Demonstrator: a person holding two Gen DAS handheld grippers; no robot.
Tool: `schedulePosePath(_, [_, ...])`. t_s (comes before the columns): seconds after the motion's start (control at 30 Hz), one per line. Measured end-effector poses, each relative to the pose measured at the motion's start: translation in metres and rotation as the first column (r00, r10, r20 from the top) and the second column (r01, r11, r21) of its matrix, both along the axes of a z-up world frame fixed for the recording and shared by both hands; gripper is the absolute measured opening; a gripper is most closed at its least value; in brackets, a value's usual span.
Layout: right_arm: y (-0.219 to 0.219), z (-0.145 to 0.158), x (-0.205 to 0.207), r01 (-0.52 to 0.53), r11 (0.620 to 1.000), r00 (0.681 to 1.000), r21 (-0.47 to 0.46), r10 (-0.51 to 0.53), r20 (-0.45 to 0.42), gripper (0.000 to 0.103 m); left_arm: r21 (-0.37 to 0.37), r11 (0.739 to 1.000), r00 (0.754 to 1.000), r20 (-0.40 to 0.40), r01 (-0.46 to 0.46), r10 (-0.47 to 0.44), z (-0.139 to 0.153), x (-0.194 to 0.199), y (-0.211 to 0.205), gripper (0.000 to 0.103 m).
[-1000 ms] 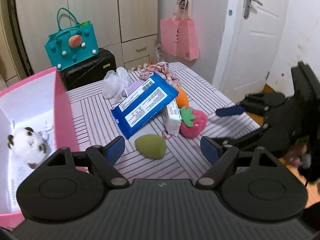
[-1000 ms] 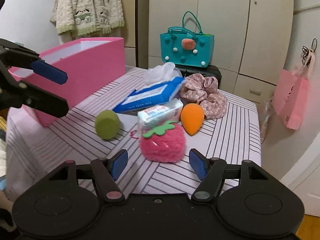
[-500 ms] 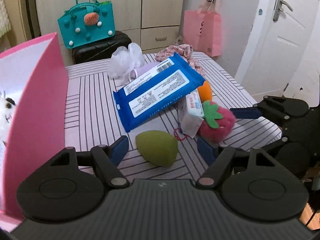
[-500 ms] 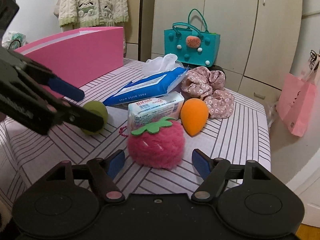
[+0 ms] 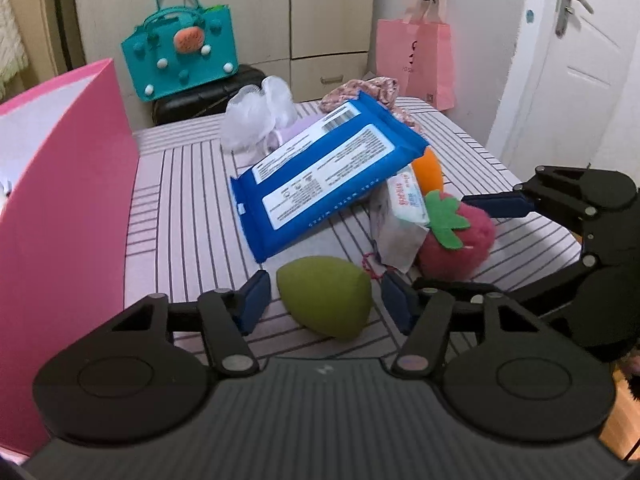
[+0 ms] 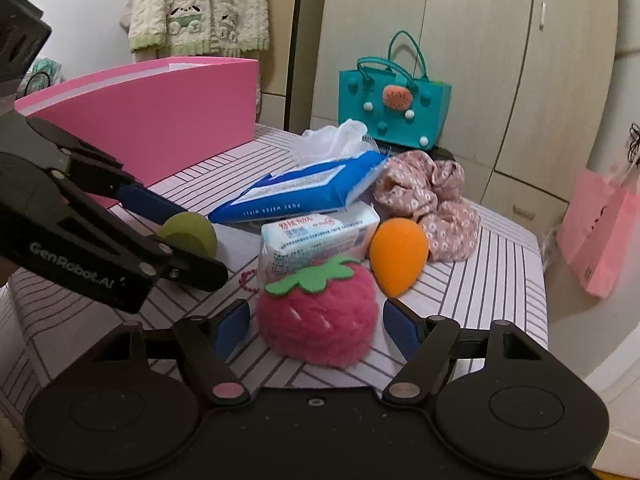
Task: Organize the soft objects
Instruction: 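Grasp the green egg sponge with the left tool while the right tool grasps the pink strawberry, then carry the green sponge and strawberry plush over the pink box with both tools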
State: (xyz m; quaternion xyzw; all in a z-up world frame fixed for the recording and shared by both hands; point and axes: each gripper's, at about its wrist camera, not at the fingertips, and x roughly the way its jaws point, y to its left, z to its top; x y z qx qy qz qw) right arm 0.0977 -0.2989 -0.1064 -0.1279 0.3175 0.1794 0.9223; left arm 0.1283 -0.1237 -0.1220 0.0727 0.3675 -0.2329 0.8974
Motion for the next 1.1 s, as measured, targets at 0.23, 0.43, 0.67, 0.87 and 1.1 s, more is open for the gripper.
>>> schedulePosePath(0.23, [-0.003, 0.001, -0.003, 0.097, 0.991, 0.995, 0.088, -0.095, -0.023, 0.055, -0.084, 0.996, 0.999, -0.027, -0.034, 0.032, -0.006, 0.002, 0.009, 0.045])
schedulePosePath(0.43, [0.001, 0.002, -0.015, 0.158, 0.98, 0.987, 0.117, -0.153, -0.056, 0.055, -0.111, 0.993, 0.999, -0.02, -0.03, 0.028, -0.005, -0.004, 0.015, 0.044])
schedulePosePath(0.67, [0.009, 0.007, -0.027, 0.198, 0.972, 0.978, 0.124, -0.186, -0.099, 0.055, -0.14, 0.99, 1.0, -0.007, -0.012, 0.011, 0.002, -0.018, 0.028, 0.044])
schedulePosePath(0.87, [0.016, 0.015, -0.037, 0.196, 0.967, 0.974, 0.164, -0.173, -0.144, 0.055, -0.16, 0.987, 0.999, -0.032, 0.003, -0.008, 0.01, -0.03, 0.041, 0.044])
schedulePosePath(1.1, [0.021, 0.027, -0.043, 0.21, 0.953, 0.954, 0.219, -0.151, -0.258, 0.055, -0.146, 0.988, 0.994, -0.091, 0.043, -0.057, 0.022, -0.042, 0.057, 0.044])
